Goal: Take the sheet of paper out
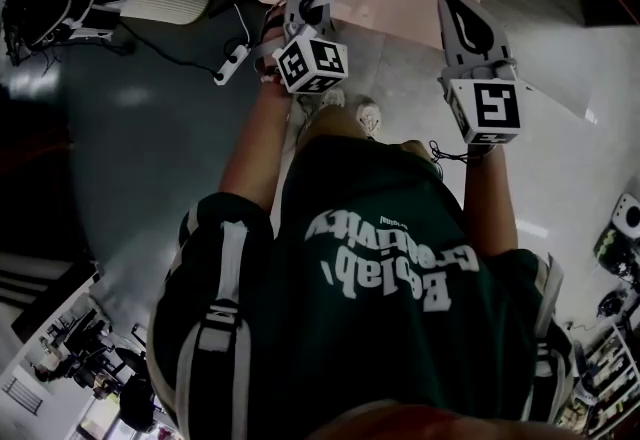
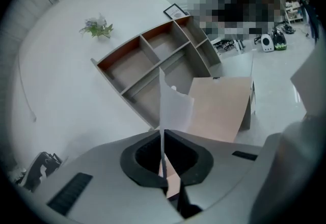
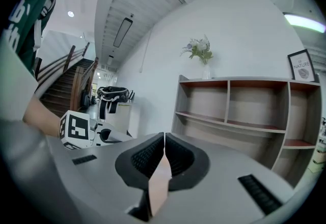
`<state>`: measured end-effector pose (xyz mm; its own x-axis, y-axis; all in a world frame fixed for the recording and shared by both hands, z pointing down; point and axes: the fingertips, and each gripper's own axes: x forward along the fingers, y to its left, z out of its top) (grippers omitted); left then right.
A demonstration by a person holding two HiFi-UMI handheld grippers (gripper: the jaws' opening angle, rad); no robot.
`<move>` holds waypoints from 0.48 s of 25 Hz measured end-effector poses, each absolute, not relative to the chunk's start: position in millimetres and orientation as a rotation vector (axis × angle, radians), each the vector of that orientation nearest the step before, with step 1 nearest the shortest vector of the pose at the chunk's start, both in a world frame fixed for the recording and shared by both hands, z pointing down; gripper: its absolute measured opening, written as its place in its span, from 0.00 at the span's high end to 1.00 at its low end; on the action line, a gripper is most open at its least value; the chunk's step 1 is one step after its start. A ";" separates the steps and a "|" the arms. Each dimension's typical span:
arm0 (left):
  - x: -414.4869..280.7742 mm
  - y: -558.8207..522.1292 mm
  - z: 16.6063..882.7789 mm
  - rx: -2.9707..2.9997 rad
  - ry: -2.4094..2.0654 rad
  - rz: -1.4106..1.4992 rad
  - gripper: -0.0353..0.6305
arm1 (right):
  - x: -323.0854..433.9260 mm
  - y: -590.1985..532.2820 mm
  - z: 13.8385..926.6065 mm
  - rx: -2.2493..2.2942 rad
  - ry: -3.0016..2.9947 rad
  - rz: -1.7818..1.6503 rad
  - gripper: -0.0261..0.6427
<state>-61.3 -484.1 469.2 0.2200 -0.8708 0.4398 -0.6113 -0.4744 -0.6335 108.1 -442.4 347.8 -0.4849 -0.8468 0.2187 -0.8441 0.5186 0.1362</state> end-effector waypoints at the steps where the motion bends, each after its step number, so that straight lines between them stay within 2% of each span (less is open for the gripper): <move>1: -60.7 -482.9 460.0 -2.187 1.398 -1.100 0.92 | 108.5 -440.3 346.8 1.426 -2.488 0.002 0.91; 12: -51.0 -468.7 355.2 -2.461 1.578 -0.715 0.92 | 92.7 -433.7 320.5 1.391 -2.566 -0.088 0.91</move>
<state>-51.0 -468.7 355.2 0.3401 -0.8850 0.3179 -0.8223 -0.4439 -0.3560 92.7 -433.7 320.5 -0.5273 -0.8335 0.1649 -0.8202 0.5500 0.1573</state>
